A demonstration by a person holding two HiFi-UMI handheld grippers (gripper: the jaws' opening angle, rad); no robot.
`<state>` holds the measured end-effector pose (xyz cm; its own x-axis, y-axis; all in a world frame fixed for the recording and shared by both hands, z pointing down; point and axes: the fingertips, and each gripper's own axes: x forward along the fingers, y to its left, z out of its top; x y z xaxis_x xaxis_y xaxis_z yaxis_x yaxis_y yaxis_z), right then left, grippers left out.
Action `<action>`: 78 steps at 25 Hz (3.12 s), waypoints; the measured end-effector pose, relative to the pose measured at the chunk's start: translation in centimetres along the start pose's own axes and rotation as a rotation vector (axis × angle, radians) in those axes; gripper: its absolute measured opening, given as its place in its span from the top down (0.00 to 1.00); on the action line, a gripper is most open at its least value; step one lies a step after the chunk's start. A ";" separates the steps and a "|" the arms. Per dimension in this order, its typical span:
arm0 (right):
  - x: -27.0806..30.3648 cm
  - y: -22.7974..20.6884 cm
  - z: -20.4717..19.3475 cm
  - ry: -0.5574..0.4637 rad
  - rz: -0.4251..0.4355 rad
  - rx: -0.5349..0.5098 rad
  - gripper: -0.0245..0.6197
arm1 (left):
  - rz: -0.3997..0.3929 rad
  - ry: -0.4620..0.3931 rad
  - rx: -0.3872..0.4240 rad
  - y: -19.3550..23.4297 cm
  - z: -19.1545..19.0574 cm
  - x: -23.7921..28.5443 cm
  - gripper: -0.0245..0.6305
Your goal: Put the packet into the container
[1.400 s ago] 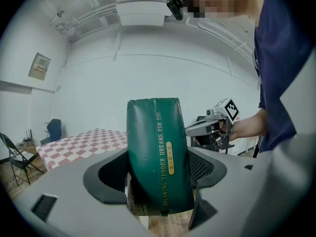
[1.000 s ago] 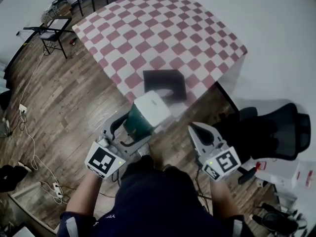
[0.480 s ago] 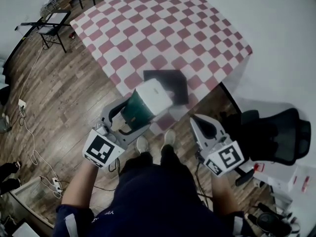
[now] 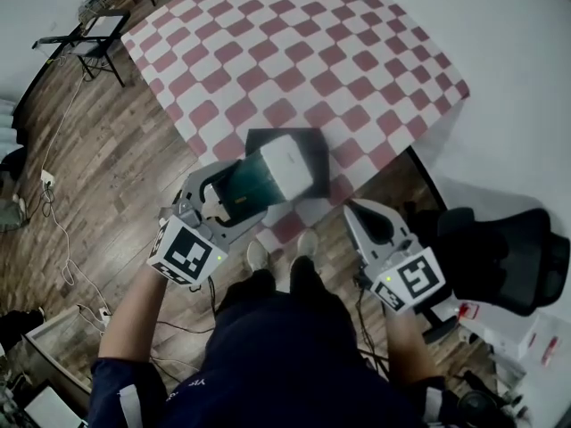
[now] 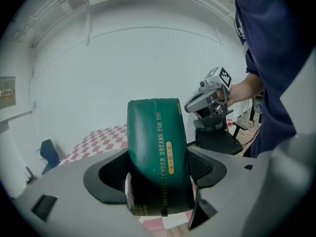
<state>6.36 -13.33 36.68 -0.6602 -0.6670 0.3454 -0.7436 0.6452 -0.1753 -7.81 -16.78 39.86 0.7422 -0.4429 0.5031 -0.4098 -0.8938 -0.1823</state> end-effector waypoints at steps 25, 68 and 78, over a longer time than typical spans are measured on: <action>-1.9 -9.5 -6.2 0.064 0.003 0.134 0.94 | -0.205 0.495 0.366 -2.7 -7.1 12.6 0.37; -0.8 -10.1 -9.4 0.134 0.027 0.167 0.94 | -0.419 0.658 0.356 -3.1 -10.2 15.9 0.36; -0.4 -9.0 -7.3 0.116 0.014 0.097 0.94 | -0.319 0.531 0.295 -2.4 -6.3 13.9 0.38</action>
<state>14.06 -16.13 44.79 -0.6579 -0.6074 0.4453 -0.7451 0.6110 -0.2674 0.09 -20.36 52.62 0.4114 -0.1270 0.9026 0.0037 -0.9900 -0.1410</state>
